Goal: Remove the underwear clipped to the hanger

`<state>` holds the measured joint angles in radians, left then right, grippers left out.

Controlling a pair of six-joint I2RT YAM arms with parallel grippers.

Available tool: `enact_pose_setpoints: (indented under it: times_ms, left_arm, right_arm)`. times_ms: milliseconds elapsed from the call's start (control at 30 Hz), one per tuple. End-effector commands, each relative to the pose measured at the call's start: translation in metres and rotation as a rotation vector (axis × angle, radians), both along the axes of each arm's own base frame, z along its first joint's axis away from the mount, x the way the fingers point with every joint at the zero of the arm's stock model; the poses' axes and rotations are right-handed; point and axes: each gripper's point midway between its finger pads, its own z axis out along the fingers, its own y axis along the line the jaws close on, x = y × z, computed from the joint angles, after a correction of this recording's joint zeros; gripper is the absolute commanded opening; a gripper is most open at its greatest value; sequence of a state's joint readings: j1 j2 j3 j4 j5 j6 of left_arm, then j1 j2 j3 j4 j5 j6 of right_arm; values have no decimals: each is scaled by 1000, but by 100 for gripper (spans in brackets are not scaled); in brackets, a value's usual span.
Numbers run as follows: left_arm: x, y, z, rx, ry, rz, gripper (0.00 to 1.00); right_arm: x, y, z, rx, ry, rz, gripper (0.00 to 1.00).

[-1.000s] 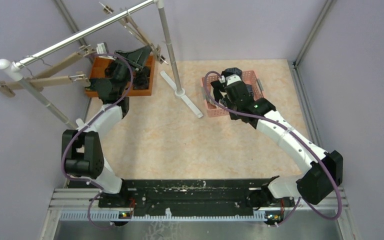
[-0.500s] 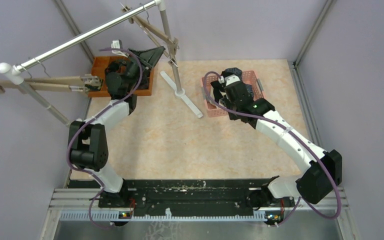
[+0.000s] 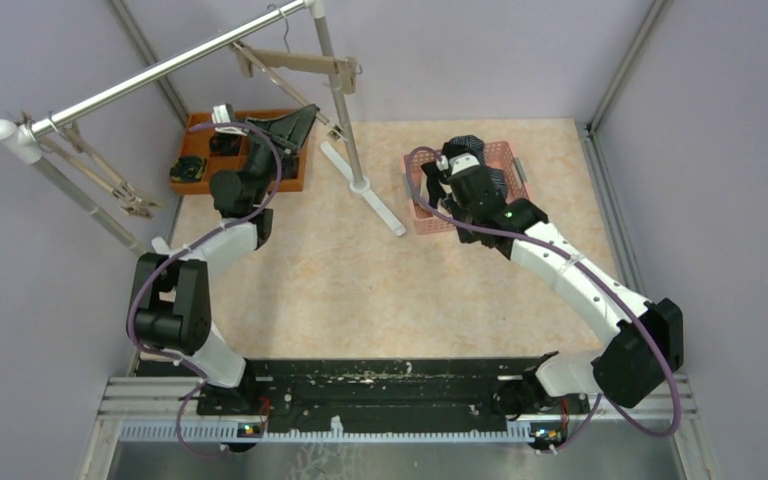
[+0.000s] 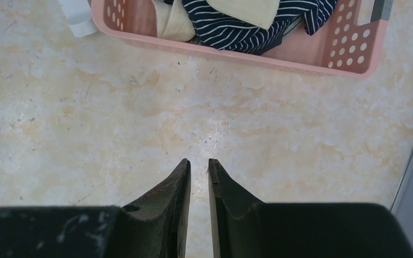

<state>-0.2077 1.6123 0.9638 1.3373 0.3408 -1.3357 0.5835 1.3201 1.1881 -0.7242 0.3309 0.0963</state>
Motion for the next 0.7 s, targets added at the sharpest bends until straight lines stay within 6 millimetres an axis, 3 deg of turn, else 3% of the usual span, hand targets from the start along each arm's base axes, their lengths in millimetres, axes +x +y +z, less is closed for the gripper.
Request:
enact_pose_setpoints:
  times_ms: [0, 333, 667]
  left_arm:
    - [-31, 24, 50, -105, -159, 71, 0]
    - [-21, 81, 70, -107, -141, 296, 0]
    - [-11, 90, 72, -163, -145, 274, 0]
  right_arm:
    - [7, -1, 9, 16, -44, -9, 19]
    - [4, -3, 9, 16, -45, -7, 19]
    - [4, 3, 4, 29, -30, 13, 19]
